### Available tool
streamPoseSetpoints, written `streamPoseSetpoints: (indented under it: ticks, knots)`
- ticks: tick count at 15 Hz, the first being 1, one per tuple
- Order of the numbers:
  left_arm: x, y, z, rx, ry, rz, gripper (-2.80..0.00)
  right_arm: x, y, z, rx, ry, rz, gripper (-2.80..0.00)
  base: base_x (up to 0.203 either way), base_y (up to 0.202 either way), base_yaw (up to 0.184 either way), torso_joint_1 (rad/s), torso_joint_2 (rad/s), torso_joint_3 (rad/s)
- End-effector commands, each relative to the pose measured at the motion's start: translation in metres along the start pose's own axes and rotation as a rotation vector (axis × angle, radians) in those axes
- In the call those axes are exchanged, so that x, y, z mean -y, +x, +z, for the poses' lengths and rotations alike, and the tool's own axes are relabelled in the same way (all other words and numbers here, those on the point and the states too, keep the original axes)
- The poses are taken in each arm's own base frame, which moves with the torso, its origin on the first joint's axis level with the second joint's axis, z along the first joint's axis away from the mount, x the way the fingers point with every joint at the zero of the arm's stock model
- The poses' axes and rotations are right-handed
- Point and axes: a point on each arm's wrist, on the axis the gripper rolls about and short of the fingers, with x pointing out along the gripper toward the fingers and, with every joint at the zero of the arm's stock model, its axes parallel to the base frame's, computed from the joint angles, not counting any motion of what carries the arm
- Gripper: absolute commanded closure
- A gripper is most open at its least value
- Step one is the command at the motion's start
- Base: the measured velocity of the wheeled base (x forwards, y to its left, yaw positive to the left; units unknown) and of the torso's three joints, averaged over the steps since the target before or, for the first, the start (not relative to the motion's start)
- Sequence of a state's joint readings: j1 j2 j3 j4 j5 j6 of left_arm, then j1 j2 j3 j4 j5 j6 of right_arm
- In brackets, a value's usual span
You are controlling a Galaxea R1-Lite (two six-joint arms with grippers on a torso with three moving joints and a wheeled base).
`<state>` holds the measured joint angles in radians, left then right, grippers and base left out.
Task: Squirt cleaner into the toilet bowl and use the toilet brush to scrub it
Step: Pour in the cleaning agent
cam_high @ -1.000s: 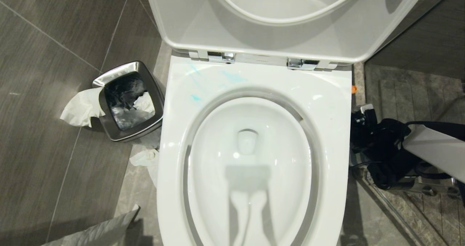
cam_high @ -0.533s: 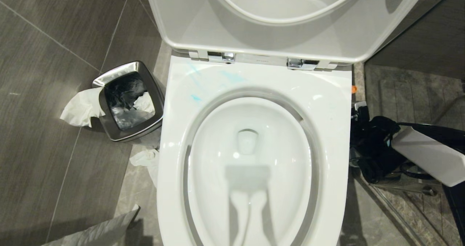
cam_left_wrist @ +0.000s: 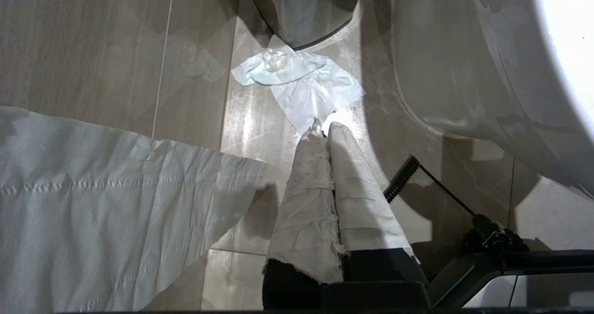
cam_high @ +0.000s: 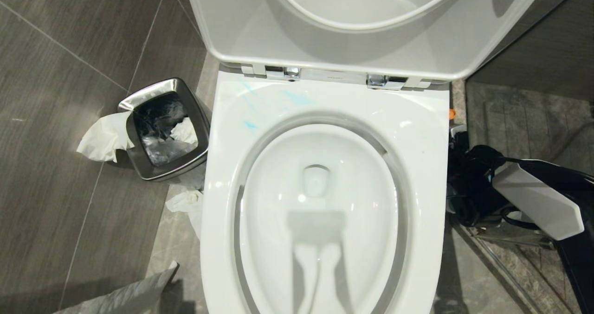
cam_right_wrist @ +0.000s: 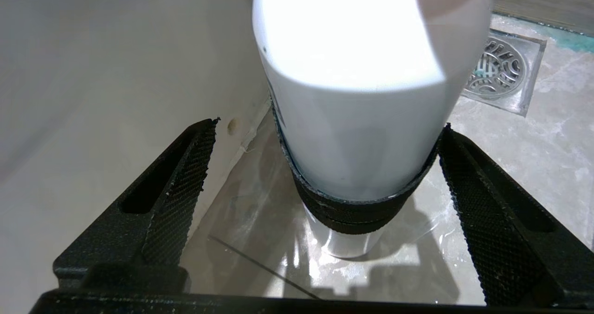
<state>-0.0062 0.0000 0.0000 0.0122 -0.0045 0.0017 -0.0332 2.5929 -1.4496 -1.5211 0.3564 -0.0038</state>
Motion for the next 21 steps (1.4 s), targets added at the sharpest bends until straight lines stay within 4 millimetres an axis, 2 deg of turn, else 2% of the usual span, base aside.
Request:
streamPoseSetpoints:
  ticks: [1, 9, 14, 21]
  knots:
    - [0.0, 0.0, 0.0, -0.002, 0.0, 0.0, 0.0, 0.0, 0.001, -0.007, 0.007, -0.003, 0.003, -2.8, 0.0, 0.0, 0.0, 0.0, 0.0, 0.0]
    - [0.0, 0.0, 0.0, -0.002, 0.0, 0.0, 0.0, 0.007, 0.02, -0.014, 0.107, -0.037, 0.002, -2.8, 0.0, 0.0, 0.0, 0.0, 0.0, 0.0]
    - [0.0, 0.0, 0.0, -0.002, 0.0, 0.0, 0.0, 0.0, 0.022, -0.026, 0.11, -0.019, 0.011, -2.8, 0.0, 0.0, 0.0, 0.0, 0.0, 0.0]
    - [0.0, 0.0, 0.0, -0.002, 0.0, 0.0, 0.0, 0.007, 0.039, -0.012, 0.216, -0.016, 0.009, -2.8, 0.0, 0.0, 0.0, 0.0, 0.0, 0.0]
